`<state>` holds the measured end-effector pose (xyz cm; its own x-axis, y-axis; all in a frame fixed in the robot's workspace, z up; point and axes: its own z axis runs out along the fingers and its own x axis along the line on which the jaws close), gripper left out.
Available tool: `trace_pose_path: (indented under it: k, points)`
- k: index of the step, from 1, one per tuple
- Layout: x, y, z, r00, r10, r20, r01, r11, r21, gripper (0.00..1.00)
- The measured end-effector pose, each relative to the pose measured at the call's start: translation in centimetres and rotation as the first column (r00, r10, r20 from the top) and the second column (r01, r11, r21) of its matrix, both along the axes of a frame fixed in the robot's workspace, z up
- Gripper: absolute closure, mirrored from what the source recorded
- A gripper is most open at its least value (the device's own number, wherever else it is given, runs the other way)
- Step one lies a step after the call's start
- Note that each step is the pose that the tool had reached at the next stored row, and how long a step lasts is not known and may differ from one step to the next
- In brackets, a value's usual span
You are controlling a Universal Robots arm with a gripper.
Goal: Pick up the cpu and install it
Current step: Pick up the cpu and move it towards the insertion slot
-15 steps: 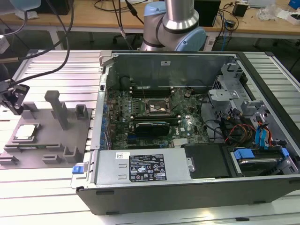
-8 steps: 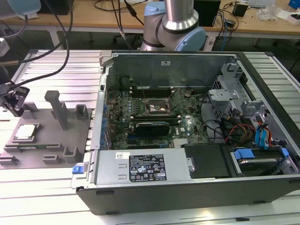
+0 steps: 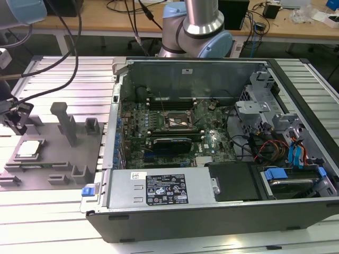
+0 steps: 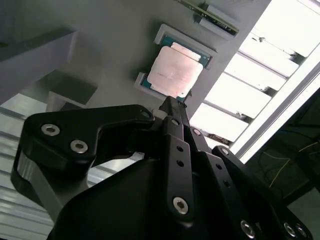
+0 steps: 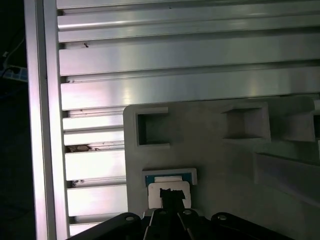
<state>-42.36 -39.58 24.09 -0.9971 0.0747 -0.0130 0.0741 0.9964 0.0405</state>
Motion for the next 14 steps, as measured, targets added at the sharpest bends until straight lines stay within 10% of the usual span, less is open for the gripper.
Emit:
trace_pose_path:
  k: [5,10,14]
  points:
    - [-0.01,-0.94,-0.37,1.0000,0.000,-0.0035,0.000,1.0000,0.0000,0.89]
    - [-0.01,-0.97,-0.39,1.0000,0.000,-0.0036,0.000,1.0000,-0.0001,0.89]
    - [-0.01,-2.21,-0.99,1.0000,0.000,-0.0036,0.000,1.0000,-0.0001,0.89]
